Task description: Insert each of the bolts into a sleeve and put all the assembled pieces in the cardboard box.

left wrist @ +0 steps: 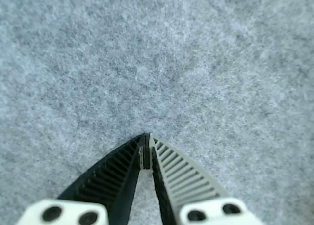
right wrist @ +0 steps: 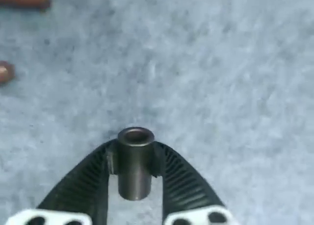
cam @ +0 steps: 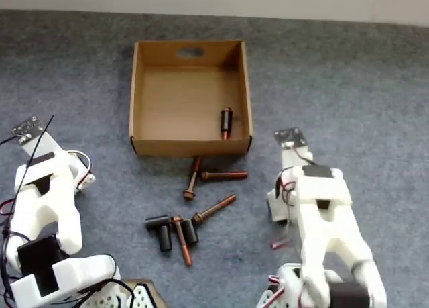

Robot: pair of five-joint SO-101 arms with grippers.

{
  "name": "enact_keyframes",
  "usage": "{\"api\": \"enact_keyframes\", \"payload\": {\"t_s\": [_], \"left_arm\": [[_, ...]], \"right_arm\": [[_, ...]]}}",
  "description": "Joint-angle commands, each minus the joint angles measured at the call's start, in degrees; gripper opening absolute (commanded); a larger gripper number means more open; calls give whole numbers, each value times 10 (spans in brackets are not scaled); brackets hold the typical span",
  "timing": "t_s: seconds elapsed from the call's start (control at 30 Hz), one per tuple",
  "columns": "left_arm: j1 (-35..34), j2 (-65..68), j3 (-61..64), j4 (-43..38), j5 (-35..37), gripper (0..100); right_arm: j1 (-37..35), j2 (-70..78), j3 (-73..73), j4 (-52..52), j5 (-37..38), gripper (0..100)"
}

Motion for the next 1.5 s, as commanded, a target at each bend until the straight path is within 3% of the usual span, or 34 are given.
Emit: {"api": "enact_keyframes", "payload": {"t_s": [0.0, 0.07, 0.2, 0.33, 0.57, 0.67, 0.83, 1.0, 1.07, 1.33, 1.47], "left_arm": [[7, -5, -22, -8, 3, 27], [7, -5, -22, -7, 3, 27], [20, -3, -22, -5, 0, 30], [49, -3, -21, -5, -62, 30], [65, -5, -22, 6, -87, 30], [65, -7, -55, 67, -96, 30], [88, -6, -165, 241, -185, 30], [176, -6, -197, 354, -362, 30], [210, -6, -197, 382, -396, 30], [349, -6, -220, 348, -395, 32], [401, 0, -265, 351, -295, 95]], "right_arm": [[6, -175, -31, 38, 4, 6], [2, -252, -7, 24, 3, 6], [-23, -361, 127, -98, 0, 6], [-44, -419, 259, -203, -82, 6], [-29, -480, 336, -229, -121, 6], [-29, -498, 347, -229, -135, 6], [-29, -517, 353, -229, -135, 6], [-27, -516, 356, -228, -132, 6], [-27, -520, 364, -229, -131, 6], [-27, -520, 368, -229, -131, 6], [-28, -520, 369, -229, -131, 6]]}}
